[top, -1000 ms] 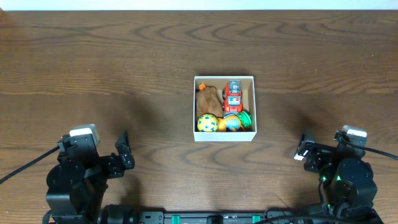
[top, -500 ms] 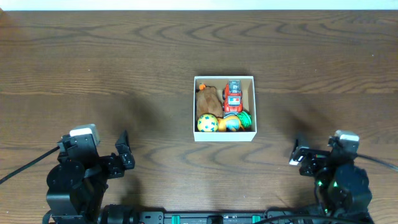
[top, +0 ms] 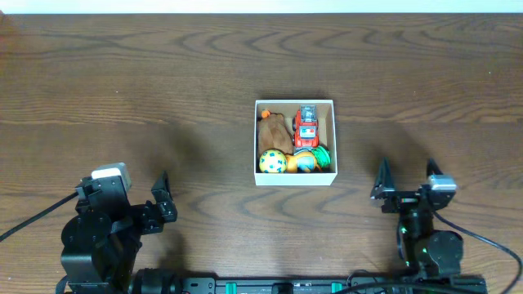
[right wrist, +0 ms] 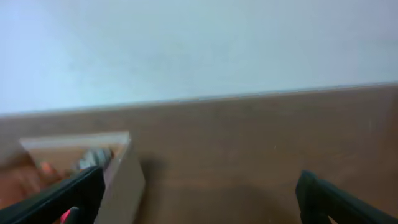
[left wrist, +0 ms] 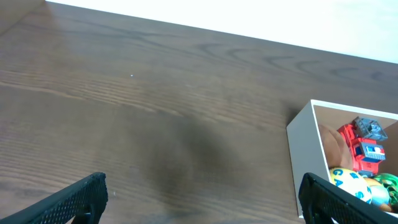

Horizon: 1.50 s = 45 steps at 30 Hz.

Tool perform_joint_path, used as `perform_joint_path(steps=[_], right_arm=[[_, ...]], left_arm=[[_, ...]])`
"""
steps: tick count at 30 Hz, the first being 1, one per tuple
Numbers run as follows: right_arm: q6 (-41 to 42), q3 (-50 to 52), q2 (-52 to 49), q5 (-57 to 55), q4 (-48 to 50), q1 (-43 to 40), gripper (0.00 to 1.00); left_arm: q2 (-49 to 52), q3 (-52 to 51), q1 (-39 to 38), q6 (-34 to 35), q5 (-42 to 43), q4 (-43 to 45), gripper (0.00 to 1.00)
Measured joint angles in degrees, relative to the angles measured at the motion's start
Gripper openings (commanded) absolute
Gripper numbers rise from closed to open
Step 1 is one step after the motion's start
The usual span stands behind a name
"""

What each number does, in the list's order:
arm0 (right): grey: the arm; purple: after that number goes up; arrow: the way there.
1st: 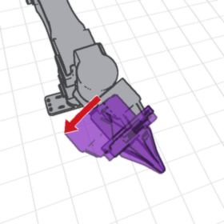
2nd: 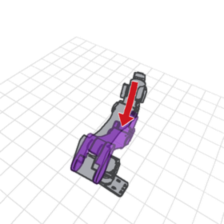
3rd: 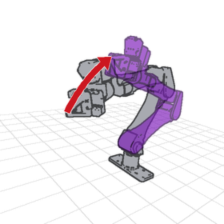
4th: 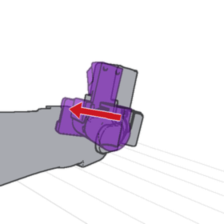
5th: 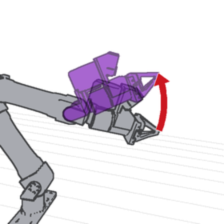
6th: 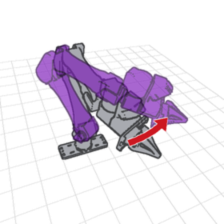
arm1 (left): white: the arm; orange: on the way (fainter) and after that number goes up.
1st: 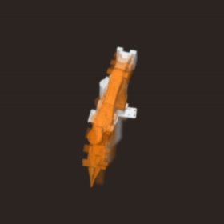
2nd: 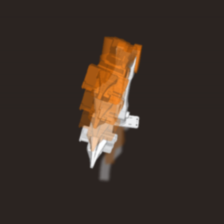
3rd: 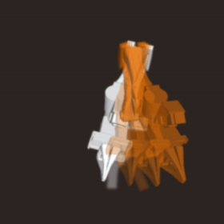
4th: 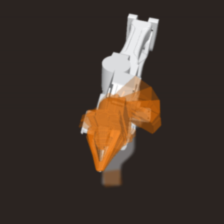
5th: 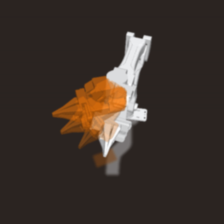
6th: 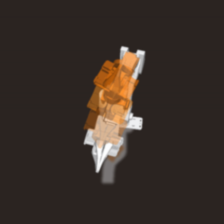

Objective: Pack container

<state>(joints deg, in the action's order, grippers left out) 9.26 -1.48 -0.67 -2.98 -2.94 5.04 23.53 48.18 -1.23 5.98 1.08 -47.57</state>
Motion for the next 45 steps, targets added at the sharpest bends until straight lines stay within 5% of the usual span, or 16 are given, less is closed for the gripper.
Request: perform_joint_path(steps=[37, 45], right_arm=[[-2.32, 0.98, -0.07, 2.05, -1.09, -1.18, 0.99], [-2.34, 0.98, -0.07, 2.16, -1.09, -1.22, 0.99]], left_arm=[[-1.01, -0.31, 0.87, 0.0, 0.02, -2.84, 0.98], [-13.42, -16.74, 3.52, 0.02, 0.0, 3.74, 0.98]])
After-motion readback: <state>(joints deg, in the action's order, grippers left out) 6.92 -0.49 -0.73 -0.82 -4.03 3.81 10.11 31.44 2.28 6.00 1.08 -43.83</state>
